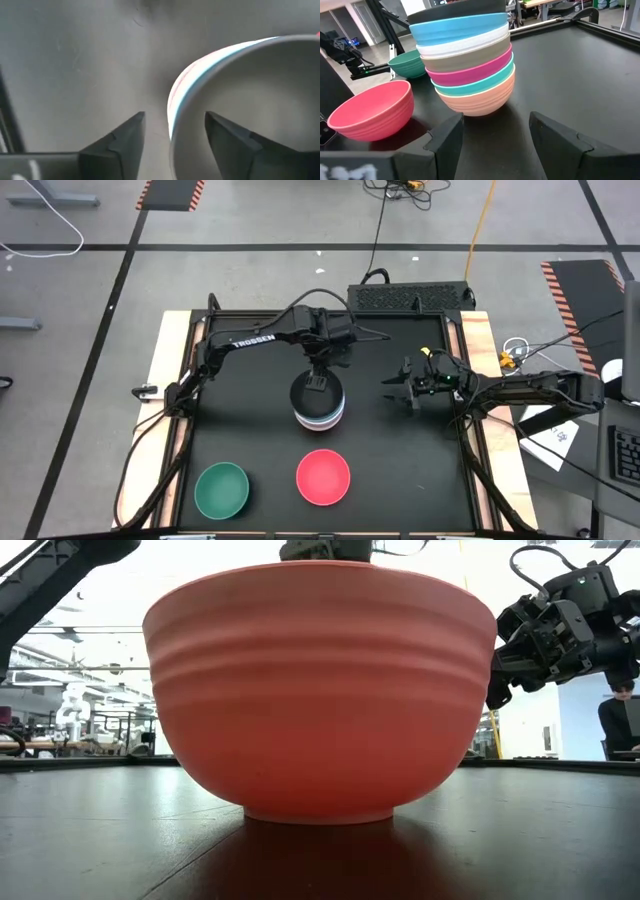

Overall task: Nest bowls inside each other
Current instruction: Stack the red bowl on top of the black bowl

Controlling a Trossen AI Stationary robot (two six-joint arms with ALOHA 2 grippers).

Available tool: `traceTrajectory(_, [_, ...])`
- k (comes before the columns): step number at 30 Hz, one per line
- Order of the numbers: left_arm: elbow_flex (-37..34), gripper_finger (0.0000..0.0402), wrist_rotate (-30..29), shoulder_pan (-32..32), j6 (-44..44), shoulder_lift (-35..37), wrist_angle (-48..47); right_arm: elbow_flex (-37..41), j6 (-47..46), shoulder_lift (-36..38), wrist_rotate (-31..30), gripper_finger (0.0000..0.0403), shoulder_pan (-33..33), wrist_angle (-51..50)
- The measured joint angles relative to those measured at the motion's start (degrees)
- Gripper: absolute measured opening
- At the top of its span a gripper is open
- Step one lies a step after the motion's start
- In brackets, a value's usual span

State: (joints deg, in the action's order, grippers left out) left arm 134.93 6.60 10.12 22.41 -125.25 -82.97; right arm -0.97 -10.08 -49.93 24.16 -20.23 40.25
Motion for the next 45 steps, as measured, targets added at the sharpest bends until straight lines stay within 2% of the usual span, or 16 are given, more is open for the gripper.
traceTrajectory(8, [0.0, 0.0262, 0.2, 0.4, -3.6, 6.6, 0.3, 0.0, 0.4, 0.0, 0.0, 0.0219, 0.5, 0.3])
traceTrajectory(15, [0.0, 0.0268, -0.3, 0.4, -12.3, 14.0, -6.9, 0.0, 0.3, 0.0, 0.0, 0.0219, 0.5, 0.2])
traceTrajectory(18, [-3.1, 0.0269, 2.8, -0.6, -14.6, 17.4, -6.5, 0.0, 0.3, 0.0, 0.0, 0.0219, 0.5, 0.1])
traceTrajectory(24, [-17.2, 0.0269, 10.0, -4.9, -10.0, 26.7, 3.5, 0.0, 0.7, -0.1, 0.0, 0.0219, 0.5, 0.8])
traceTrajectory(30, [-38.2, 0.0269, 17.4, -7.5, -3.4, 37.3, 29.0, 0.0, 0.4, -0.2, 0.0, 0.0219, 0.5, 1.6])
traceTrajectory(34, [-50.5, 0.0269, 17.6, -6.4, -1.0, 41.9, 36.7, 0.0, 0.0, -0.2, 0.0, 0.0219, 0.5, 1.5])
traceTrajectory(37, [-59.4, 0.0269, 19.1, -4.0, -2.1, 45.6, 40.8, 0.0, -0.4, -0.2, 0.0, 0.0219, 0.5, 1.2])
traceTrajectory(41, [-72.3, 0.0269, 20.2, -1.8, -4.9, 51.1, 51.5, 0.0, 0.5, -0.2, 0.0, 0.0219, 0.5, 1.1])
traceTrajectory(45, [-79.4, 0.0269, 17.7, -1.2, -4.7, 57.4, 60.2, 0.0, 2.8, -0.2, 0.0, 0.0219, 0.5, 1.8])
